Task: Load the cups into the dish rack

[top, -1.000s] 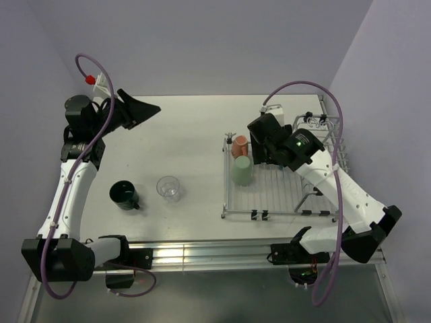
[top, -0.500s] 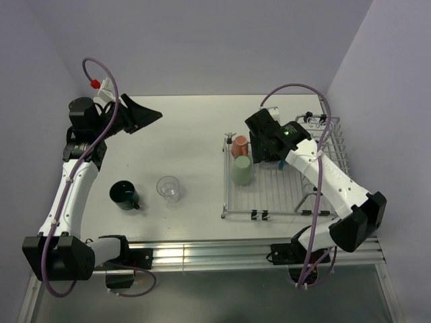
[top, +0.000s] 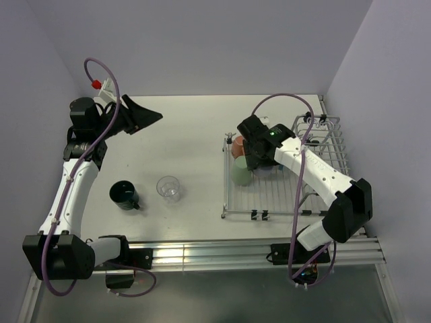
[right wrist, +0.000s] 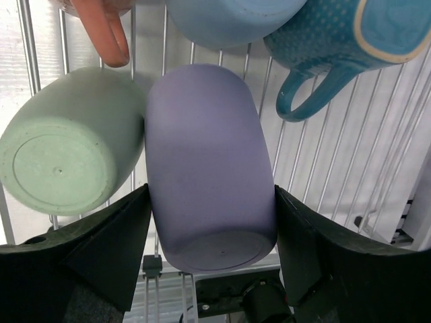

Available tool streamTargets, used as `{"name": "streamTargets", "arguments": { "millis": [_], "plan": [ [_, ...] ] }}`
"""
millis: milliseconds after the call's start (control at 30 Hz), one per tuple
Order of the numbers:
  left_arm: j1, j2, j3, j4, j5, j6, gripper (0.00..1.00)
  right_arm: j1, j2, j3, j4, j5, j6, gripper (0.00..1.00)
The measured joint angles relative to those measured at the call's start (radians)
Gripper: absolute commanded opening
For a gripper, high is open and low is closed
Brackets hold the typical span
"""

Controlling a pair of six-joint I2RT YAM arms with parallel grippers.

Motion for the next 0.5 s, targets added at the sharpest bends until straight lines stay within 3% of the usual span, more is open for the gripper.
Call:
{"name": "streamTargets", "arguments": {
  "millis": [167, 367, 467, 500],
  "plan": [
    [0.0, 0.001, 0.0, -0.011, 0.0, 0.007, 0.58, -0.018, 0.0, -0.046, 0.028, -0.02, 0.0, 0.09],
    [0.0, 0.002, 0.0, -0.019, 0.0, 0.014, 0.58, -0.038, 0.006, -0.071, 0.055, -0.029, -0.001, 0.22],
    [0.0, 0.006, 0.0, -0.02, 0.0, 0.014, 0.58, -0.045, 0.013, -0.084, 0.076, -0.036, -0.003, 0.34],
    [0.0, 0.01, 0.0, -0.021, 0.0, 0.014, 0.58, -0.047, 0.016, -0.085, 0.078, -0.039, -0.004, 0.43]
  ]
}}
